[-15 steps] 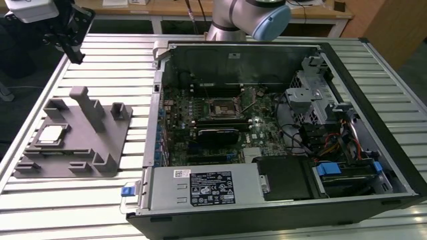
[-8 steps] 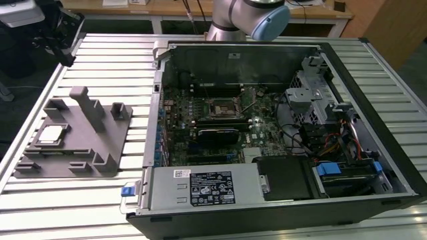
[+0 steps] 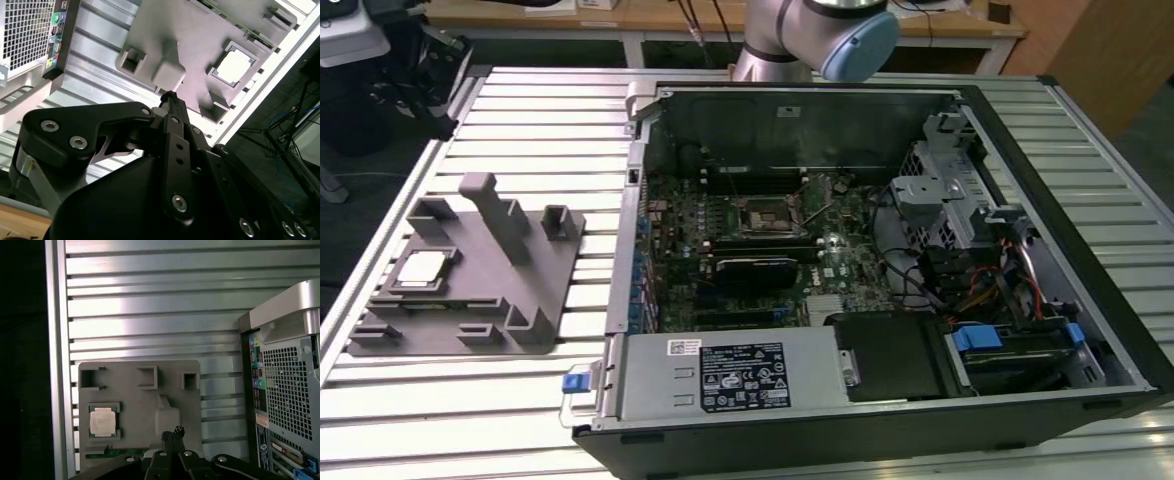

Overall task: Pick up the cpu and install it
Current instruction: 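Reach for the cpu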

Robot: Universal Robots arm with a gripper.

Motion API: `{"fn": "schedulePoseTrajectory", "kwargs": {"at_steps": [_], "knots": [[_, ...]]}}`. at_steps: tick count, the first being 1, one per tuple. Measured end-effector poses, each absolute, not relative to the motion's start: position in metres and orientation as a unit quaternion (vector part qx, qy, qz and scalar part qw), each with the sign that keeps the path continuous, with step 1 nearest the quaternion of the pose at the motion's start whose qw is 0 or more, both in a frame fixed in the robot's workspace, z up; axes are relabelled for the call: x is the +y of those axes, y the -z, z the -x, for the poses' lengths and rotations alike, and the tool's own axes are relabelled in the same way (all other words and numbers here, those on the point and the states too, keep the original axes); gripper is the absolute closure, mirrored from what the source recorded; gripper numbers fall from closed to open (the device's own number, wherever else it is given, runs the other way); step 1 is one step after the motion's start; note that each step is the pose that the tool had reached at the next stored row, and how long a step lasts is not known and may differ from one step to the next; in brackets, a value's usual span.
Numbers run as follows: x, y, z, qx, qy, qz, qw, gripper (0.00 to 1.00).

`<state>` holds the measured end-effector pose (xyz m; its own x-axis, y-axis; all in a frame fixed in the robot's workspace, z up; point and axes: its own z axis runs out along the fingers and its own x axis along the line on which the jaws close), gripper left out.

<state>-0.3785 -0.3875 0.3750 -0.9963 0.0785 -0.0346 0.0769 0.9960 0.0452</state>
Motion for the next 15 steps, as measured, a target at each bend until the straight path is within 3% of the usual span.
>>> {"fn": "schedulePoseTrajectory", "kwargs": {"at_steps": [15], "knots": [[-0.388, -0.356, 0.401, 0.999, -0.022, -0.039, 0.018, 0.89]]}}
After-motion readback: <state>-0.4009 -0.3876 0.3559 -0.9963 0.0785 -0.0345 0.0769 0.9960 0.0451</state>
